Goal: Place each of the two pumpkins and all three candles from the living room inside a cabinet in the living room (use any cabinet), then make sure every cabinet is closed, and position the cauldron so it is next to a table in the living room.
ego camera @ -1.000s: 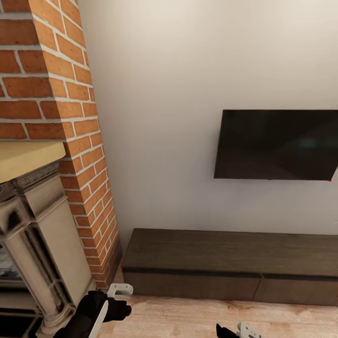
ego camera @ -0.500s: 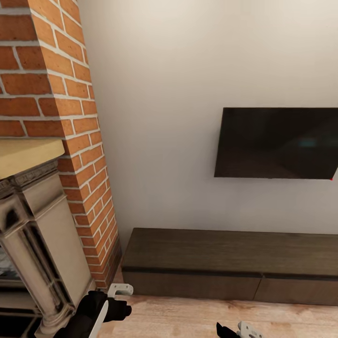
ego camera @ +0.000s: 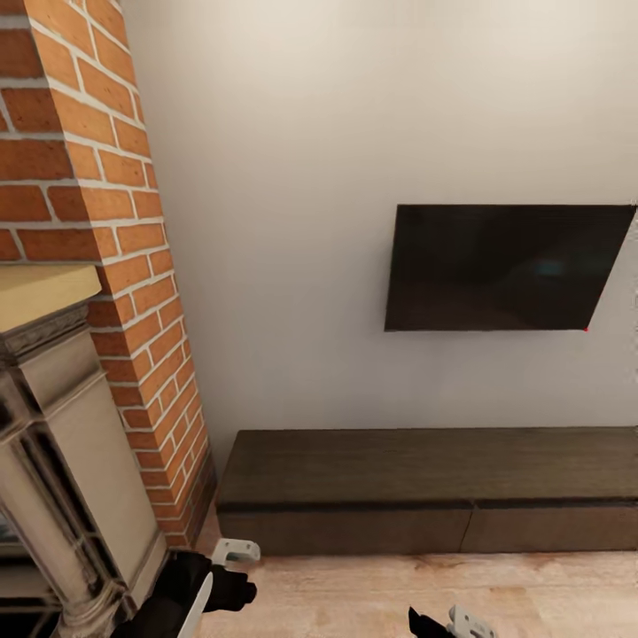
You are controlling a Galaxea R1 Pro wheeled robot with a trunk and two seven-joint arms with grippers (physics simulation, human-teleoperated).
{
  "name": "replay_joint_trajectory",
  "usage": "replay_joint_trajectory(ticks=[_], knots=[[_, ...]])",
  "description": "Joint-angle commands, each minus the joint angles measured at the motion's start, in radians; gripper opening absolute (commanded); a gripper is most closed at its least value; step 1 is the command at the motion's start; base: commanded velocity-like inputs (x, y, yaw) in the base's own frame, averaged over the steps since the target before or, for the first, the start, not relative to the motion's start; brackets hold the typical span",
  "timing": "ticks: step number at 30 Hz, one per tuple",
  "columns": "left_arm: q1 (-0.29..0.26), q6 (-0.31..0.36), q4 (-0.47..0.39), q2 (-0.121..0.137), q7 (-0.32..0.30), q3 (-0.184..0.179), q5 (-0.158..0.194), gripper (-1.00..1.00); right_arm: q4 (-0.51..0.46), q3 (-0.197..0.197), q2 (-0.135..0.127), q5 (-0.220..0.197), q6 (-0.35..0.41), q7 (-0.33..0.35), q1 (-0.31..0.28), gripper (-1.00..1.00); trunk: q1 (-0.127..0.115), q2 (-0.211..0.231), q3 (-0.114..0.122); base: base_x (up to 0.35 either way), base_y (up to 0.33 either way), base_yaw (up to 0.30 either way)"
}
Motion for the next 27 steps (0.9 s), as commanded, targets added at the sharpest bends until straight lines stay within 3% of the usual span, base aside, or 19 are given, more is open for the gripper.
replay_joint_trajectory(ticks=[1, 7, 27], knots=[[-0.001, 0.004, -0.001, 0.001, -0.003, -0.003, 0.001, 1.00, -0.002, 0.000, 0.001, -0.005, -0.002, -0.004, 0.000, 1.00, 0.000, -0.001, -0.002, -0.159, 0.000, -0.026], [-0.001, 0.003, -0.001, 0.001, -0.006, -0.007, 0.001, 1.00, -0.001, 0.002, 0.001, -0.002, -0.046, -0.004, 0.000, 1.00, 0.000, -0.001, -0.002, -0.165, 0.000, -0.007], [-0.001, 0.001, 0.003, 0.001, -0.006, -0.008, 0.001, 1.00, -0.001, 0.002, 0.001, -0.004, -0.055, -0.006, 0.000, 1.00, 0.000, -0.001, -0.002, -0.127, 0.000, 0.000]])
